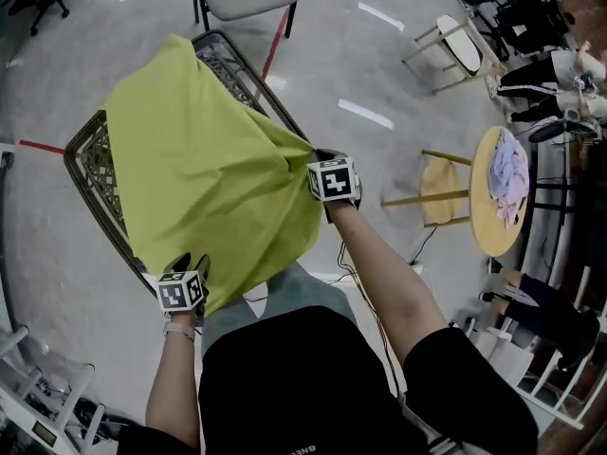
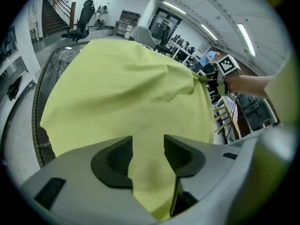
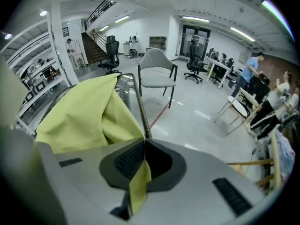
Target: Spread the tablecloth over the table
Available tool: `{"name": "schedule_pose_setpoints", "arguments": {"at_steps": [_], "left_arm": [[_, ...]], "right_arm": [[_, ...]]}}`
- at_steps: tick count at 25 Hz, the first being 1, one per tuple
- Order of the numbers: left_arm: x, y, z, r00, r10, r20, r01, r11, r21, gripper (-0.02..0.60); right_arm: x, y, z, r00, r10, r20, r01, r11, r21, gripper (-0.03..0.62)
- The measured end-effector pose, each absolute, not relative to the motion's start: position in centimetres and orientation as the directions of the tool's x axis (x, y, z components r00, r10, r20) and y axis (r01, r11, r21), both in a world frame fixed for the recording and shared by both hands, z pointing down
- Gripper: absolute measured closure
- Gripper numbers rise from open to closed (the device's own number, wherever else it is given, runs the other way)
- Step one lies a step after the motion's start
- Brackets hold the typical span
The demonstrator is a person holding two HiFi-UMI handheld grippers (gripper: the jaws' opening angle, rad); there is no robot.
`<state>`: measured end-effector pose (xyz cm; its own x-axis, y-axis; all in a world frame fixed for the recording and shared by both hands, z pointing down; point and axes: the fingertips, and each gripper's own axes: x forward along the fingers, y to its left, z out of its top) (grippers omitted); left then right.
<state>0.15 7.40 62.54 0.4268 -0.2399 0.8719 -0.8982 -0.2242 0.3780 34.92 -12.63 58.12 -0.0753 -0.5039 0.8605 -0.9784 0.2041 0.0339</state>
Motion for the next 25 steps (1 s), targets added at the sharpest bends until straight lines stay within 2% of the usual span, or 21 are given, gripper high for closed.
{"name": "schedule_pose_setpoints", "arguments": {"at_steps": [6, 12, 19, 25], "left_arm": [[3.0, 7.9, 64.3, 0.427, -0.184, 0.885, -0.893, -0.241, 0.38, 0.365], [1.7, 3.1, 62.5, 0.374, -0.34, 0.863, -0.926, -0.18, 0.331, 0.365], [-2.0, -4.4, 61.7, 0.288, -0.422, 0.86, -0.956, -0.178, 0.233, 0.365], [-5.7, -11.6, 60.4, 0.202, -0.518, 0.831, -0.979, -0.107, 0.171, 0.365]], "right_arm": [[41.0, -11.6, 58.7, -0.04, -0.503, 0.864, -0.991, 0.133, 0.031, 0.579], [44.0, -10.8, 59.2, -0.027, -0.492, 0.87, -0.994, 0.104, 0.028, 0.579], [44.9, -10.2, 59.7, -0.023, -0.475, 0.879, -0.996, 0.086, 0.021, 0.579], [45.1, -10.0, 60.0, -0.014, -0.465, 0.885, -0.998, 0.066, 0.019, 0.578]]}}
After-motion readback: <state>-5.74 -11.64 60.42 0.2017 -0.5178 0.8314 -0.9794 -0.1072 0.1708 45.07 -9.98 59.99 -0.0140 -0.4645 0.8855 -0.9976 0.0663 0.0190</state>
